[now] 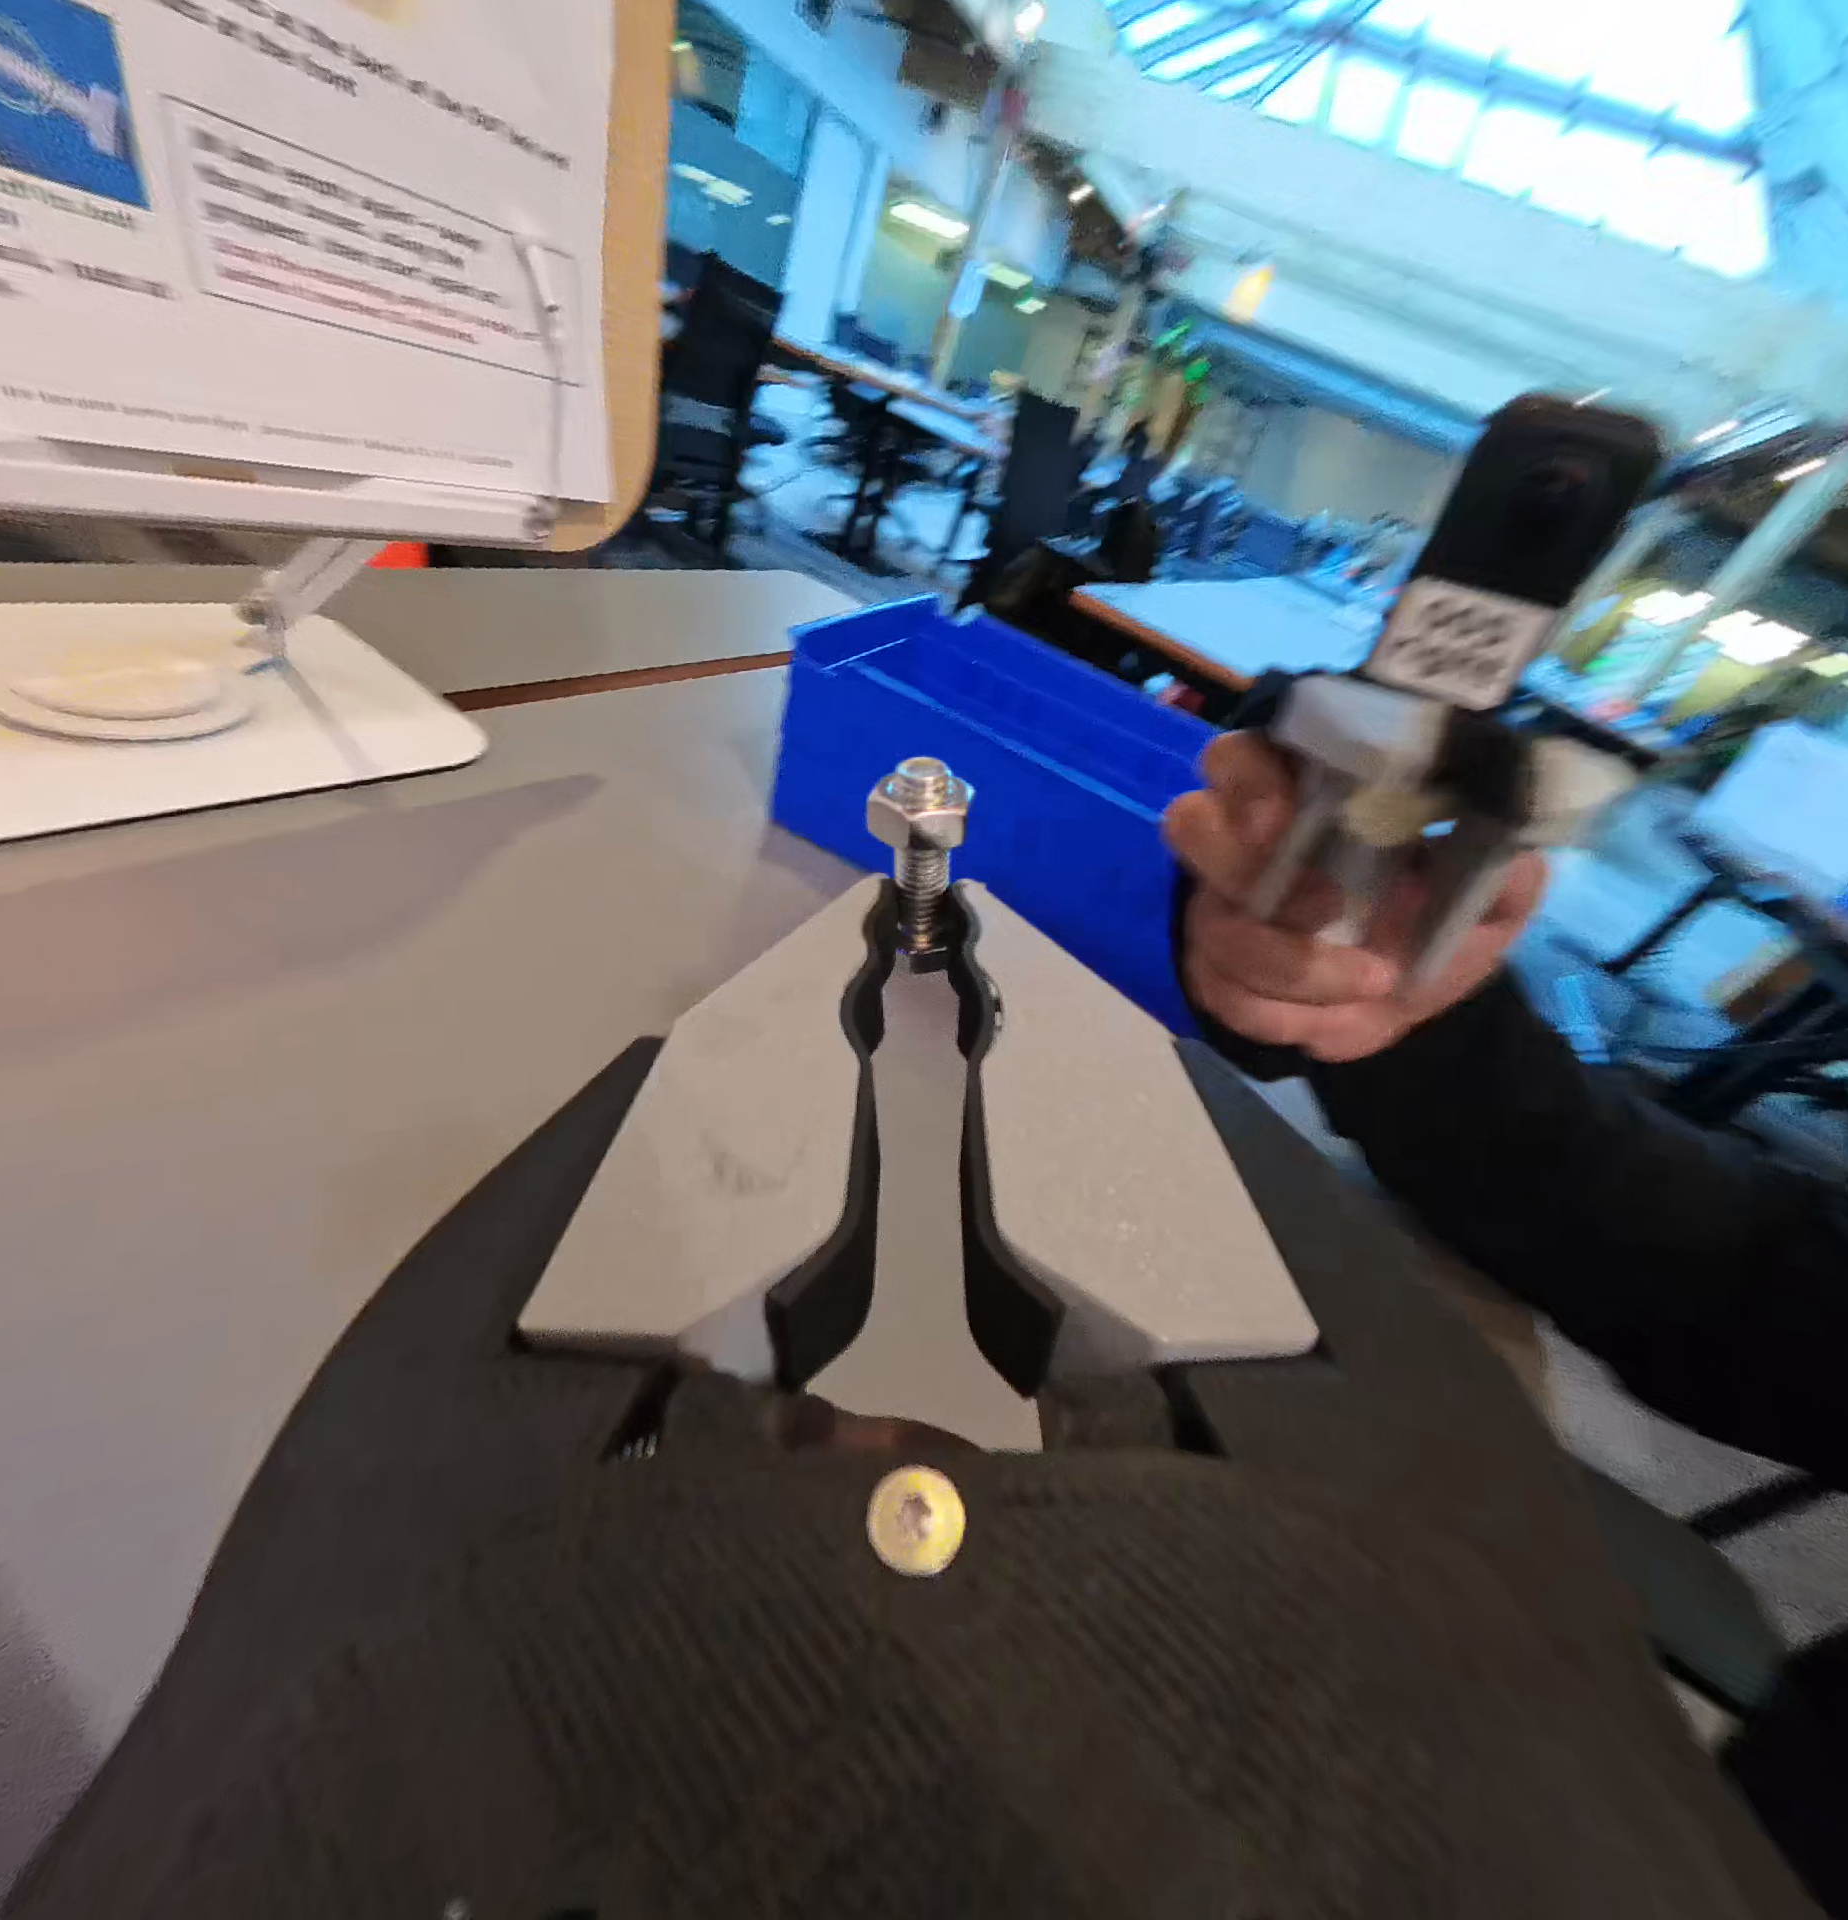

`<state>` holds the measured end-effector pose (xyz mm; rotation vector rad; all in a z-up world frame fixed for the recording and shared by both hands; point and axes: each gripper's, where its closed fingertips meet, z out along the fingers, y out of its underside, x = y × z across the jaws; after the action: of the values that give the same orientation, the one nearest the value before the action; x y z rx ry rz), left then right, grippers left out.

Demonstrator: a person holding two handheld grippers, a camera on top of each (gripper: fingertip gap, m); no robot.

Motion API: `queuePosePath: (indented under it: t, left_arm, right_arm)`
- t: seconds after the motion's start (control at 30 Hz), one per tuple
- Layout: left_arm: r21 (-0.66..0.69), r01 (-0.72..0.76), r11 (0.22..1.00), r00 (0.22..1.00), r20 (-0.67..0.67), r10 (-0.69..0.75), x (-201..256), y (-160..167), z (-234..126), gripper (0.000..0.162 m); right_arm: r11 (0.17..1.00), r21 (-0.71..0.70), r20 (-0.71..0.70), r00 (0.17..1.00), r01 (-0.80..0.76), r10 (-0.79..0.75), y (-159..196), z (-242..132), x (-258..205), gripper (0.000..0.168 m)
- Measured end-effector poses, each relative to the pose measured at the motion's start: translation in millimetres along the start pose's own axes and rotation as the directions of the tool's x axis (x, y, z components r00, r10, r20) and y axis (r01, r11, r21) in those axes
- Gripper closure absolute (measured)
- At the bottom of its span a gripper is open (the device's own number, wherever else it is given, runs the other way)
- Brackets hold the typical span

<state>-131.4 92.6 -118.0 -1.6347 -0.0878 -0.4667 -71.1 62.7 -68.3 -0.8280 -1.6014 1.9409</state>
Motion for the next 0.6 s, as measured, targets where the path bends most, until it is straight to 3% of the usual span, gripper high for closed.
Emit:
queuePosePath:
  t: [0.03, 0.2, 0.33, 0.43, 0.53, 0.6]
  left_arm:
    - [0.019, 0.033, 0.999, 0.998, -0.047, -0.033, 6.0, -3.3, -0.6, 0.156]
    - [-0.027, -0.055, 0.998, 0.994, -0.096, 0.052, 30.9, 4.7, 7.4, 0.156]
    - [-0.049, -0.05, 0.998, 0.983, -0.177, 0.041, 44.8, 11.0, 10.3, 0.156]
    - [-0.054, -0.062, 0.997, 0.988, -0.145, 0.053, 37.8, 12.3, 11.1, 0.156]
    - [-0.03, -0.021, 0.999, 0.999, 0.037, 0.022, -1.4, 6.6, 5.8, 0.156]
    - [-0.029, 0.02, 0.999, 1.0, 0.004, -0.02, -8.1, 6.2, -0.1, 0.156]
  right_arm:
    - [1.0, -0.021, -0.071, 0.997, -0.01, 0.008, 5.0, -0.8, 13.8, 0.125]
    - [0.997, -0.068, -0.194, 0.981, -0.039, 0.025, 19.6, 2.3, 38.3, 0.116]
    - [0.994, -0.097, -0.143, 0.989, -0.056, 0.041, 25.5, 8.3, 28.8, 0.125]
    - [0.993, -0.104, -0.098, 0.994, -0.06, 0.05, 24.6, 9.4, 19.0, 0.109]
    - [0.999, -0.041, 0.135, 0.99, -0.036, 0.041, 5.9, 4.3, -23.3, 0.168]
    - [0.999, -0.049, 0.052, 0.998, -0.02, 0.023, 6.4, 4.0, -9.5, 0.147]
